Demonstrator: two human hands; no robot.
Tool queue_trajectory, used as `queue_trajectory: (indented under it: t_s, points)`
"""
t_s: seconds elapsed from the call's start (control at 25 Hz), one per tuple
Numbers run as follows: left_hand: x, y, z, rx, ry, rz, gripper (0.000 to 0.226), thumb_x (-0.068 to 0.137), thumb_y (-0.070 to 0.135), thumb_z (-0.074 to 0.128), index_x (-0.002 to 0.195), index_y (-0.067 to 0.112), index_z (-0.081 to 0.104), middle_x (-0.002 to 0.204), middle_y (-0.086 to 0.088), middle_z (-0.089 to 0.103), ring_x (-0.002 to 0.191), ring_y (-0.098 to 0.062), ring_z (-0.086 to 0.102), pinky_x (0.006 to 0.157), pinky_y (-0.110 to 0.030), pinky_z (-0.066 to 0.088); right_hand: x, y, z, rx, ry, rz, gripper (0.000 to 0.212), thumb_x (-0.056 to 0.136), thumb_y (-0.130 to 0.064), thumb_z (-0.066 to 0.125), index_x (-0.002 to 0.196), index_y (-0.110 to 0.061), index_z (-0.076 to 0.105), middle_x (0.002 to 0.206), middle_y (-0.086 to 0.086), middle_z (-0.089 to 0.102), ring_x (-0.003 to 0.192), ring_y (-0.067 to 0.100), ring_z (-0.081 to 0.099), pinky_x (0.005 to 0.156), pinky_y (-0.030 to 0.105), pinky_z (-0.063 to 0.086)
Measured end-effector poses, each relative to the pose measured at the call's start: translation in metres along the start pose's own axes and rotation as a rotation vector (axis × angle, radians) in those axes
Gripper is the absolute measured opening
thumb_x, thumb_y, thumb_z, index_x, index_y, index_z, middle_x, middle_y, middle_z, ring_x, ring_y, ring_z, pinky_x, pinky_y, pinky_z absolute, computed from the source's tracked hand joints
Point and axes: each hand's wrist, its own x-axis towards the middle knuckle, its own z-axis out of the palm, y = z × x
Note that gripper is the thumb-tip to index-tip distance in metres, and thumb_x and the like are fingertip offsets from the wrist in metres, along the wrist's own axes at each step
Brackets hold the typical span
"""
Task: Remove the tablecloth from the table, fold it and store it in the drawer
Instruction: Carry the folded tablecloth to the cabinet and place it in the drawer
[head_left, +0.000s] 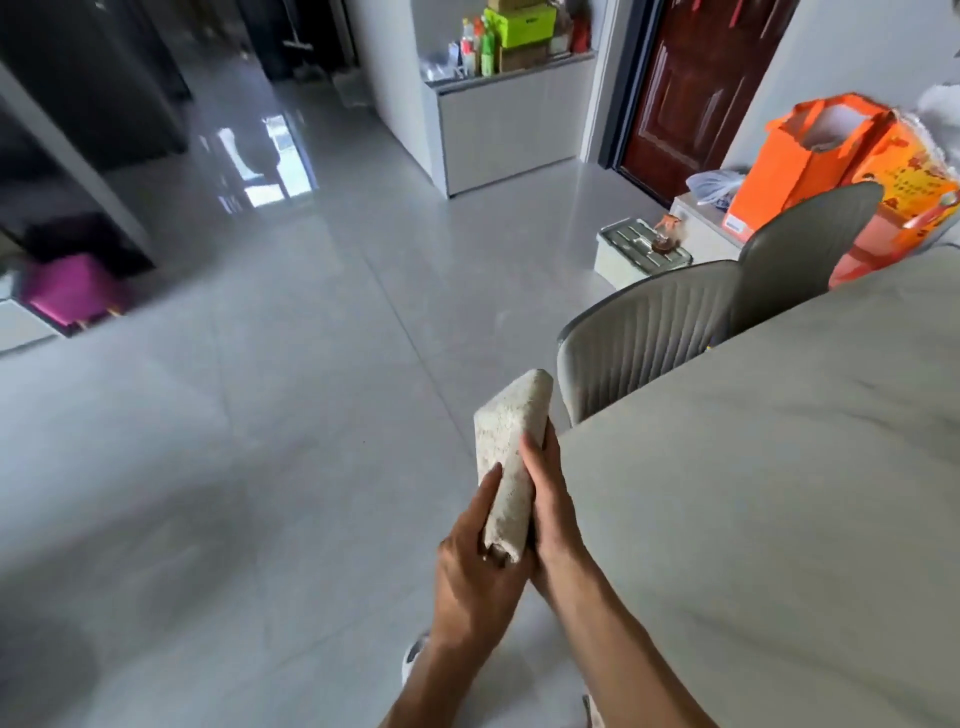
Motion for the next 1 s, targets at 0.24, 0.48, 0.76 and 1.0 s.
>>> queue_trajectory:
  t_s: [0.24, 0.48, 0.76, 1.0]
  points:
    - [0.034, -0.029, -0.161, 0.188, 0.026, 0.188, 0.075, 0.071, 0.016, 0.075, 0.139, 0.026, 0.046, 0.144, 0.009, 0.048, 0.135, -0.006, 0.042, 0.109, -0.028, 0.039, 0.023, 0.057, 0.145, 0.147, -0.308, 0.263, 0.062, 0.073, -0.040, 0.080, 0.129, -0.028, 0.057, 0.131, 0.014, 0.062, 0.116, 0.034, 0.063, 0.095, 0.050, 0.052]
    - [0.099, -0.076, -0.347, -0.206, 0.366, -0.091, 0.045, 0.080, 0.029, 0.069, 0.124, 0.037, 0.062, 0.140, 0.009, 0.043, 0.120, 0.000, 0.052, 0.090, -0.015, 0.047, 0.065, 0.113, 0.327, -0.340, -0.538, 0.095, 0.069, 0.072, -0.006, 0.054, 0.132, -0.041, 0.053, 0.123, 0.001, 0.069, 0.109, 0.030, 0.067, 0.091, 0.051, 0.056]
    - [0.179, -0.129, -0.534, -0.269, 0.407, -0.247, 0.081, 0.071, 0.025, 0.073, 0.141, 0.049, 0.038, 0.129, 0.003, 0.062, 0.108, -0.008, 0.066, 0.090, -0.023, 0.054, 0.110, 0.188, 0.522, -1.560, -0.690, -0.674, 0.058, 0.096, -0.024, 0.039, 0.152, -0.035, 0.027, 0.166, -0.009, -0.001, 0.118, 0.027, 0.052, 0.081, 0.038, 0.055]
    - [0.280, -0.180, -0.684, -0.130, 0.572, -0.262, 0.090, 0.059, 0.041, 0.068, 0.144, 0.040, 0.036, 0.123, 0.000, 0.046, 0.115, -0.011, 0.056, 0.096, -0.027, 0.049, 0.212, 0.265, 0.683, -1.460, -0.749, -0.661, 0.047, 0.099, -0.024, 0.044, 0.146, -0.025, 0.043, 0.166, -0.004, 0.006, 0.117, 0.028, 0.054, 0.087, 0.038, 0.053]
